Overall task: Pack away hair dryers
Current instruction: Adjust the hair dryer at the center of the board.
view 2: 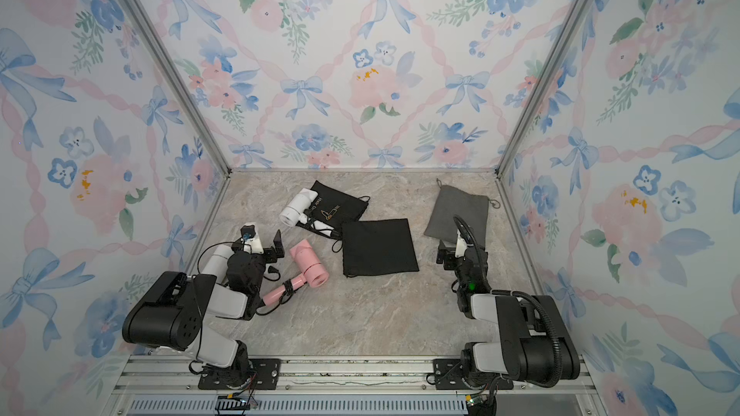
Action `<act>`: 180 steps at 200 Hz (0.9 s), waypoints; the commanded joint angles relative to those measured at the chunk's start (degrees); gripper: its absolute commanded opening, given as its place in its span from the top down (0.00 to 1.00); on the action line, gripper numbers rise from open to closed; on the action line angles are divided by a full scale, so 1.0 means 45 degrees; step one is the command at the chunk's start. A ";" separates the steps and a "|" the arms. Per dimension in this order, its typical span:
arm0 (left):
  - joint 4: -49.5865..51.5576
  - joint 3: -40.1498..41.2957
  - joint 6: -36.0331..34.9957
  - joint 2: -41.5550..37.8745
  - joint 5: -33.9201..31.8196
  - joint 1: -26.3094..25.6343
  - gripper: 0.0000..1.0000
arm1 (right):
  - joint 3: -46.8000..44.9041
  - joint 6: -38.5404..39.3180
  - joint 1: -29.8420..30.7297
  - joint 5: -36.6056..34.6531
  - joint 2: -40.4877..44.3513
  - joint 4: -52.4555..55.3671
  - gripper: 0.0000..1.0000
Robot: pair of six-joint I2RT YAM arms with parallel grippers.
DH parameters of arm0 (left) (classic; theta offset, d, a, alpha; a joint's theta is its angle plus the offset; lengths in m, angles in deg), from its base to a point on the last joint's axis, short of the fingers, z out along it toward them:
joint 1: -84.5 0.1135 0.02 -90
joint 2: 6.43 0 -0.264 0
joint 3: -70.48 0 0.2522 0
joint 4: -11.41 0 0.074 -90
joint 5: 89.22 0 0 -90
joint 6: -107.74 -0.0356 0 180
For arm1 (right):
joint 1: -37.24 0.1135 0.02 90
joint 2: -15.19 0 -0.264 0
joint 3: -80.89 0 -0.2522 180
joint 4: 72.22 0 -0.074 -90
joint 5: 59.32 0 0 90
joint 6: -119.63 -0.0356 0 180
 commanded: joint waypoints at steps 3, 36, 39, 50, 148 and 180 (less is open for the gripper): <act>-0.0253 0.0002 -0.0049 -0.0045 0.0467 0.0045 0.02 | 0.0238 -0.0168 -0.0062 0.0107 -0.0164 0.0061 0.03; -0.0263 0.0015 -0.0138 -0.0049 0.0210 -0.0083 0.02 | 0.0224 -0.0202 -0.0094 0.0147 -0.0164 0.0012 0.03; -0.0259 0.0018 -0.0127 -0.0054 0.0210 -0.0084 0.02 | 0.0221 -0.0198 -0.0086 0.0156 -0.0164 0.0014 0.03; -0.0254 0.0002 -0.0133 -0.0048 0.0204 -0.0086 0.02 | 0.0223 -0.0181 -0.0070 0.0126 -0.0164 0.0021 0.03; -0.0255 0.0018 -0.0079 -0.0062 -0.0982 -0.0411 0.02 | 0.0224 -0.0201 -0.0098 0.0165 -0.0164 0.0025 0.03; -0.0267 0.0014 -0.0076 -0.0035 -0.1021 -0.0432 0.02 | 0.0214 -0.0219 -0.0118 0.0223 -0.0167 -0.0008 0.03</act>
